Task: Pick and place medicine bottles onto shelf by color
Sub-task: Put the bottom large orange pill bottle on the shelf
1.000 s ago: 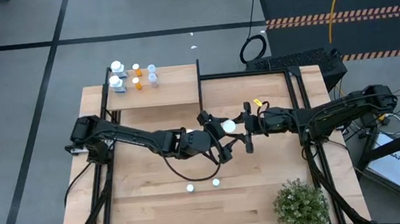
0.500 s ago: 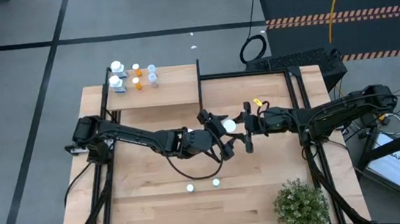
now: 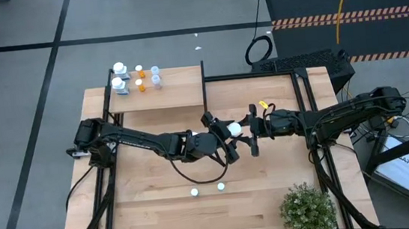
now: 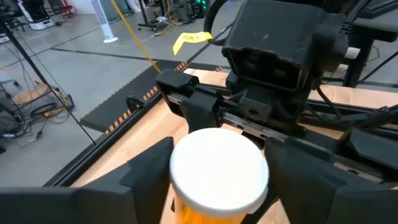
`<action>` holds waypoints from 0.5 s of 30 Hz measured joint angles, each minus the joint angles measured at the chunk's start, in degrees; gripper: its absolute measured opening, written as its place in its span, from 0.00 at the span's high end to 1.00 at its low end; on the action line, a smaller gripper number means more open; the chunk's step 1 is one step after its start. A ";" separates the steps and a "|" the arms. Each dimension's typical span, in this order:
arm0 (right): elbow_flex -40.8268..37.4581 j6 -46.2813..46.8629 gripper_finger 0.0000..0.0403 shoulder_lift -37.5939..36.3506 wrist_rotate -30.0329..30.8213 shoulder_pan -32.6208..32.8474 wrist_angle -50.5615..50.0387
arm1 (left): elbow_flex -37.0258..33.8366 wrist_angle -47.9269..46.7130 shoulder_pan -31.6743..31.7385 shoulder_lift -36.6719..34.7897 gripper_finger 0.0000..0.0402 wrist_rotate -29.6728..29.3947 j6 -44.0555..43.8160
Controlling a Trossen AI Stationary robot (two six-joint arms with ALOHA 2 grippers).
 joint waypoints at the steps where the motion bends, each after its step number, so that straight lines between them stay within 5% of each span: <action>1: 0.00 0.00 0.54 -0.01 -0.01 0.00 -0.05 | 0.00 -0.21 0.00 0.00 0.40 -0.01 -0.03; 6: -0.02 -0.02 0.54 0.00 0.02 0.00 -0.05 | 0.00 -0.73 0.00 -0.02 0.46 0.01 -0.17; 15: 0.00 0.00 0.54 -0.01 0.00 0.00 0.13 | 0.00 -1.26 0.00 -0.04 0.42 -0.47 -0.11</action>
